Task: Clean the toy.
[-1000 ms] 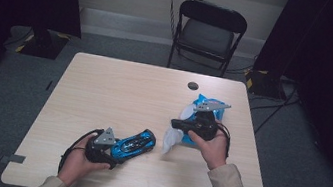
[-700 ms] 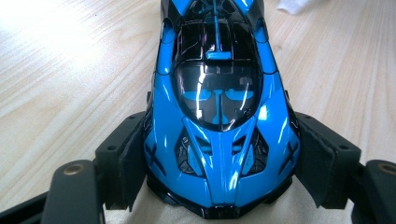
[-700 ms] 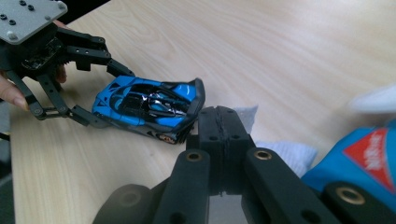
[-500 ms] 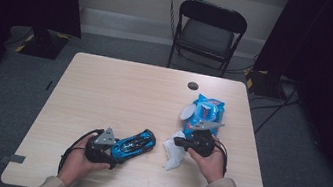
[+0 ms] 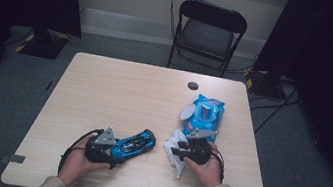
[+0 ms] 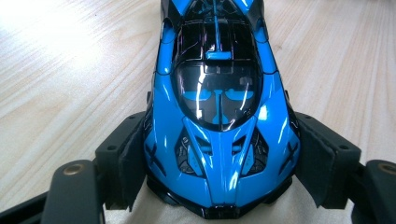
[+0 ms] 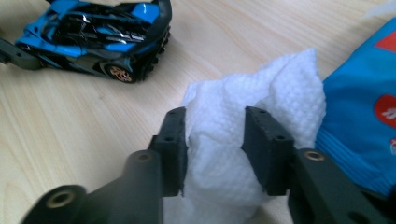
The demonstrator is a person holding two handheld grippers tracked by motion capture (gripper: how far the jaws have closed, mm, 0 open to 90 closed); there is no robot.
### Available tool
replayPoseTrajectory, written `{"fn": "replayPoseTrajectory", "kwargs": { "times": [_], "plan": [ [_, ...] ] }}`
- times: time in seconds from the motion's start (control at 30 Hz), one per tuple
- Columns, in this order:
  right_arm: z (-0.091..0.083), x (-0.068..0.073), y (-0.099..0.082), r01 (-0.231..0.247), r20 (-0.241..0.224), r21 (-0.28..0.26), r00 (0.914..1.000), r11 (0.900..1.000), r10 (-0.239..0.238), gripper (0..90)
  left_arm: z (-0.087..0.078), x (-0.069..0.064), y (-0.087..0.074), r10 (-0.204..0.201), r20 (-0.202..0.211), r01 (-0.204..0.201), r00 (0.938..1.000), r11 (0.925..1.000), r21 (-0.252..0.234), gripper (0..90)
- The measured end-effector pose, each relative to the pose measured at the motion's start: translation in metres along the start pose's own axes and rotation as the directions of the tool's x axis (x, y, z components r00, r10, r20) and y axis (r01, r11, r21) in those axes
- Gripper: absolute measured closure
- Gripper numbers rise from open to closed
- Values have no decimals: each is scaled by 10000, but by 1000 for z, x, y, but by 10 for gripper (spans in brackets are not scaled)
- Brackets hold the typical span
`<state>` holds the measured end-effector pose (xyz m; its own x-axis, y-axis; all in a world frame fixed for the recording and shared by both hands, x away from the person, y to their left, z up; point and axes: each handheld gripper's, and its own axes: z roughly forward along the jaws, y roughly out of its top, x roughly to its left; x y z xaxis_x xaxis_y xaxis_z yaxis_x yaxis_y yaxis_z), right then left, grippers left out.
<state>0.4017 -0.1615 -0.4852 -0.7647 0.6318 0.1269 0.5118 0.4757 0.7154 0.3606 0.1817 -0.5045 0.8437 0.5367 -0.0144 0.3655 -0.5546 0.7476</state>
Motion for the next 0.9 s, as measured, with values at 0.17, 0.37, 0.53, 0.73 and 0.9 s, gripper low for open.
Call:
{"fn": "replayPoseTrajectory", "kwargs": {
  "times": [0.17,0.37,0.53,0.73,0.9],
  "plan": [
    [7,5,-6,394,479,354,9980,9986,-411,444,0,0,0,3,2,-3,10000,10000,-2,254],
    [9,11,-8,825,899,360,9923,9959,-855,443,0,0,0,-23,0,23,10000,10000,-7,254],
    [9,13,-12,671,1112,86,9915,9977,-676,518,0,0,0,-33,4,33,10000,10000,-13,254],
    [8,11,-11,446,1268,38,9909,9990,-448,736,0,0,0,-25,4,25,10000,10000,-8,254],
    [7,8,-11,120,1271,57,9918,9999,-126,851,0,0,0,-21,3,21,10000,10000,-6,254]
  ]
}}
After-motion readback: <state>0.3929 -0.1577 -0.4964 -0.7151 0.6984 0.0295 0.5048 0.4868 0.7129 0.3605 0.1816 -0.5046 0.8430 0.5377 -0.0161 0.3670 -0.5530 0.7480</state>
